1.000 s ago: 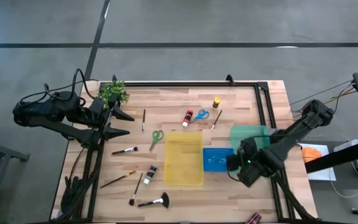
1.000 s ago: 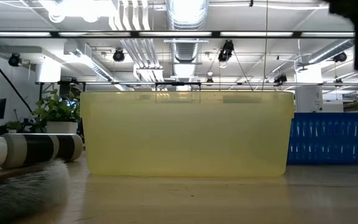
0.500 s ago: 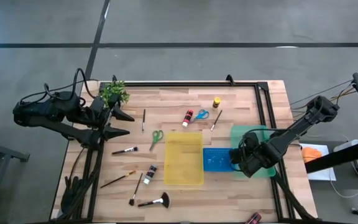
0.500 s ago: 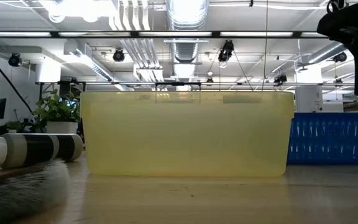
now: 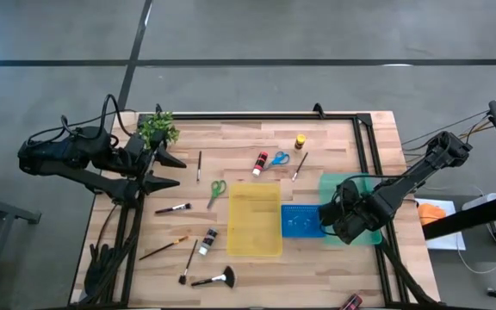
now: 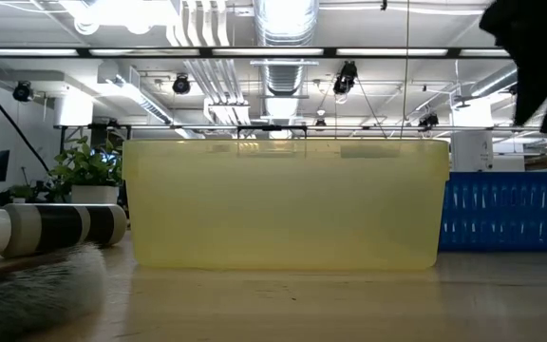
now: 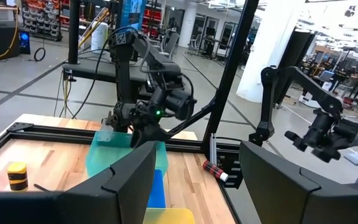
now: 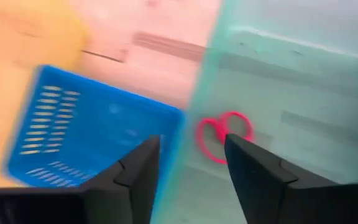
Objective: Pick & Place Paint Supplies
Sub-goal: Put the green scissors into the green bin
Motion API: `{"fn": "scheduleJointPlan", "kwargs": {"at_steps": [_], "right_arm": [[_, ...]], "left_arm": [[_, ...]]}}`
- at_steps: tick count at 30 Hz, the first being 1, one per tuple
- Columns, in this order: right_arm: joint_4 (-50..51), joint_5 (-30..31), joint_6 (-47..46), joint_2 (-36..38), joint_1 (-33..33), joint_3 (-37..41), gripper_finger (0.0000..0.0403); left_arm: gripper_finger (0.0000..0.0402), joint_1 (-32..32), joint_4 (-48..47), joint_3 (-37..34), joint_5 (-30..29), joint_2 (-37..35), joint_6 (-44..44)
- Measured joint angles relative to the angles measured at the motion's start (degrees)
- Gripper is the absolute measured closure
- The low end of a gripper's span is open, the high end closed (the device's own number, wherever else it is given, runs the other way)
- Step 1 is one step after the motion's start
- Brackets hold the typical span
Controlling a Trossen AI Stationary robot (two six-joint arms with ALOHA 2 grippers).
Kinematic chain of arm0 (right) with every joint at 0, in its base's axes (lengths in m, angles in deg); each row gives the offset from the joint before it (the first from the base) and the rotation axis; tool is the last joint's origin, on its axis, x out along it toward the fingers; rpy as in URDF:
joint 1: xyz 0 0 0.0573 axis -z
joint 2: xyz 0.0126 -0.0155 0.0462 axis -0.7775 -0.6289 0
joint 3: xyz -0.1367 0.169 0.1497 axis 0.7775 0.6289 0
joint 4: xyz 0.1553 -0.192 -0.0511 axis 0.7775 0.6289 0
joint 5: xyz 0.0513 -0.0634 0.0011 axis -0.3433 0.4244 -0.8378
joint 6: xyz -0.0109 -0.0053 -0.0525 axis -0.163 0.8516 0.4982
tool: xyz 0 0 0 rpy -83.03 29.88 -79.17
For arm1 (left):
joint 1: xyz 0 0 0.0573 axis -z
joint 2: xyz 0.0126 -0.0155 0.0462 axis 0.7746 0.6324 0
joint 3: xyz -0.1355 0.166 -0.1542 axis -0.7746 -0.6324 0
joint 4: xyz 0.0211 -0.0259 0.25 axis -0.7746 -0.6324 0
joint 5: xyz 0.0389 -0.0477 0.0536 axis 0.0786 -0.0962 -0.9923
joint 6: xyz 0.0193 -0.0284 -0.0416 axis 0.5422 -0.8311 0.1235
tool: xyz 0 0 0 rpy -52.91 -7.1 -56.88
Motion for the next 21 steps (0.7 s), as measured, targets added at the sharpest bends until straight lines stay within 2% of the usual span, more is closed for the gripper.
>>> {"fn": "scheduleJointPlan", "kwargs": {"at_steps": [2,11,14,21], "right_arm": [[-2.0,1.9,3.1,-0.1,0.0,-1.9,0.0213],[-20.6,6.1,29.9,-1.9,0.0,-8.9,0.0210],[-26.6,7.4,37.9,-2.6,0.0,-11.0,0.0210],[-31.2,13.7,52.7,-3.9,0.1,-18.3,0.0209]], "left_arm": [[0.0158,0.0,0.0,0.0,0.0,0.0,0.0],[0.0158,0.0,0.0,0.0,0.0,0.0,1.7],[0.0158,0.0,-0.2,0.0,1.9,0.0,1.9],[0.0158,0.2,-2.9,0.0,3.9,-0.1,1.8]]}}
